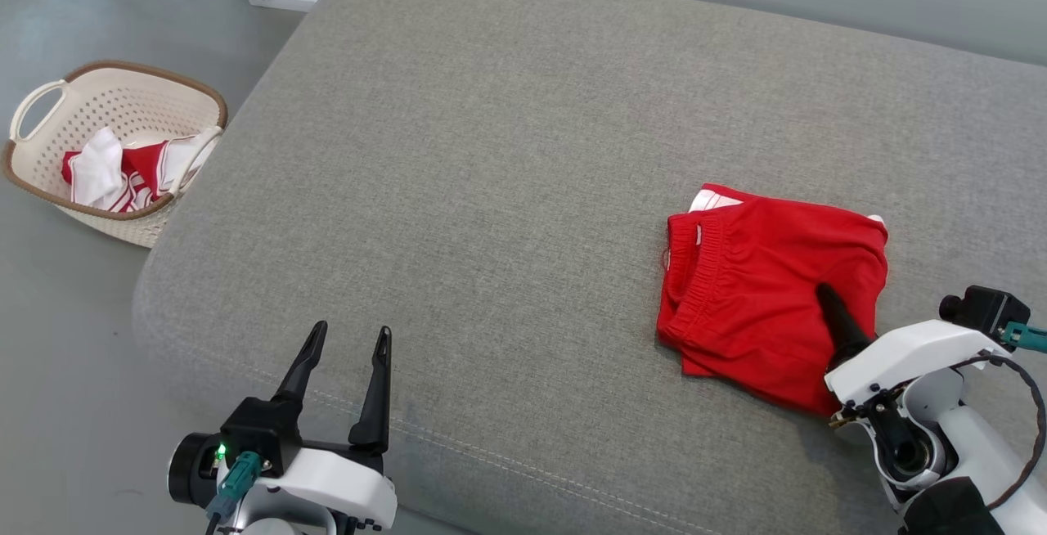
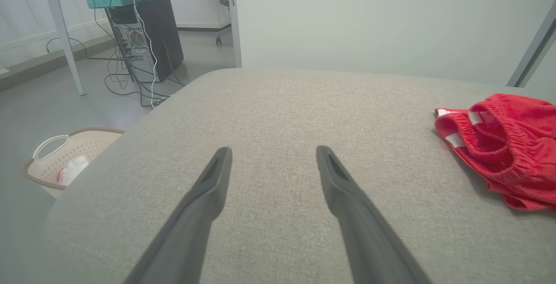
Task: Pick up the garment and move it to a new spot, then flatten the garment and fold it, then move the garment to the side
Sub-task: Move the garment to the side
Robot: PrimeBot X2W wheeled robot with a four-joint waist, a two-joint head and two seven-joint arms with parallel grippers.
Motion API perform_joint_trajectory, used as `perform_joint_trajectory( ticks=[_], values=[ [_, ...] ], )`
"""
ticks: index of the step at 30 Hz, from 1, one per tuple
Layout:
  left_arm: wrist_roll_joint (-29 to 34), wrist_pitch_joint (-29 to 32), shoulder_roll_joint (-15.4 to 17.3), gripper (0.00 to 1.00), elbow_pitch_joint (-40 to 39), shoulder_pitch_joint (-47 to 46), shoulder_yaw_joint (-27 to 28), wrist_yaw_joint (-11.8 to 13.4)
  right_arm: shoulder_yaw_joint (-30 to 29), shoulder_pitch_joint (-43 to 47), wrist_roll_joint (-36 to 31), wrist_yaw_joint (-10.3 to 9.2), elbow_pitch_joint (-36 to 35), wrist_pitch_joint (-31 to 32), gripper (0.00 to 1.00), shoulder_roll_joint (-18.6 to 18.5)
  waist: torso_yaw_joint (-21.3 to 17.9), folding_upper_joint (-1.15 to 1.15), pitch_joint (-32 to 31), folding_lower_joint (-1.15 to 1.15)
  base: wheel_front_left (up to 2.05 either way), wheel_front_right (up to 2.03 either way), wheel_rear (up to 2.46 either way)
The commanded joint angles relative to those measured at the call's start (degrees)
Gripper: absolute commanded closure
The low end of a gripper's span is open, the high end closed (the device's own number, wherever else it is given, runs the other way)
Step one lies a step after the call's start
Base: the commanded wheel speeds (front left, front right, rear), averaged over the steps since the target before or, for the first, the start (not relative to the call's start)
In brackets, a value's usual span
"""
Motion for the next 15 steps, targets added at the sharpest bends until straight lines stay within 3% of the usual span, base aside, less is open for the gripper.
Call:
perform_joint_trajectory(
  ticks=[1, 15],
  values=[
    [0.2, -0.5, 0.5, 0.00, -1.7, -2.4, 1.7, 0.2, 1.3, 0.3, 0.7, 0.26, -1.2, -0.7, 1.00, 0.4, -0.6, 0.00, -0.4, 0.00, 0.00, 0.00, 0.00],
    [2.1, -0.5, 0.5, 0.00, -1.2, -2.8, 2.6, -1.6, 6.2, 6.6, 3.5, 0.26, -2.6, -5.3, 1.00, -0.6, -15.8, 0.00, -5.9, 0.00, 0.00, 0.00, 0.00]
  ],
)
